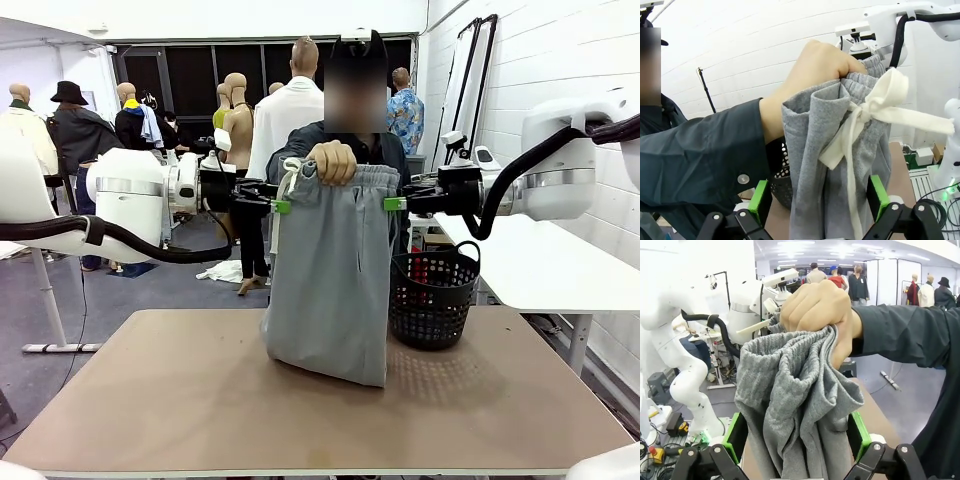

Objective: Fold the training pants.
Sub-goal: Release the ends of the Training pants and then grab the overlapped ends.

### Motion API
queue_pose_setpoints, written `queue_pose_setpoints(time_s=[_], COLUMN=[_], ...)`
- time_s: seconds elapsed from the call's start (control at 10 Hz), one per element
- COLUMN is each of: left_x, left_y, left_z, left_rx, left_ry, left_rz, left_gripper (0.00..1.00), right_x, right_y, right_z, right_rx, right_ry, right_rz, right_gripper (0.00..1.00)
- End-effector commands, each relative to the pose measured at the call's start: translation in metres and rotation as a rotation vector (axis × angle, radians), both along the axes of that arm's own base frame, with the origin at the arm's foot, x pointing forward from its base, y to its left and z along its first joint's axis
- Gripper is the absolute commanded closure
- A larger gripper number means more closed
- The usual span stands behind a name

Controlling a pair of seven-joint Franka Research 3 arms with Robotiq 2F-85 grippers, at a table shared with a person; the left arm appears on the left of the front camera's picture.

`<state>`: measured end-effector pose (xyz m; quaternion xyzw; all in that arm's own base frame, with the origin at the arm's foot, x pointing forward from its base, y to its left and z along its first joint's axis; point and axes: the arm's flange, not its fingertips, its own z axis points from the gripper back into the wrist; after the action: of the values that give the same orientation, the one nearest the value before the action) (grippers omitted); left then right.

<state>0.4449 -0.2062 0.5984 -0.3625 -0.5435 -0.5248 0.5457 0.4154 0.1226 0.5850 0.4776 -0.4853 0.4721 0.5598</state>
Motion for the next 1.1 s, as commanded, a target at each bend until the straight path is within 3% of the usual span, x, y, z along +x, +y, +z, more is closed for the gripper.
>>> queue_pose_setpoints(time_s=[0.0,1.0], left_x=[0.008,0.017], left_y=[-0.005,-0.011], left_z=[0.001,-0.002], left_rx=[0.002,0.009], left_ry=[-0.017,0.023], left_rz=[-0.004,-0.040], left_gripper=[0.00,0.00], right_x=[-0.005,-0.021], right_y=[-0.003,0.037], right_z=[0.001,-0.006], right_rx=[-0.012,-0.032], right_ry=[0.024,0.075], right_rz=[0.002,0.075], right_gripper=[0.00,0.00])
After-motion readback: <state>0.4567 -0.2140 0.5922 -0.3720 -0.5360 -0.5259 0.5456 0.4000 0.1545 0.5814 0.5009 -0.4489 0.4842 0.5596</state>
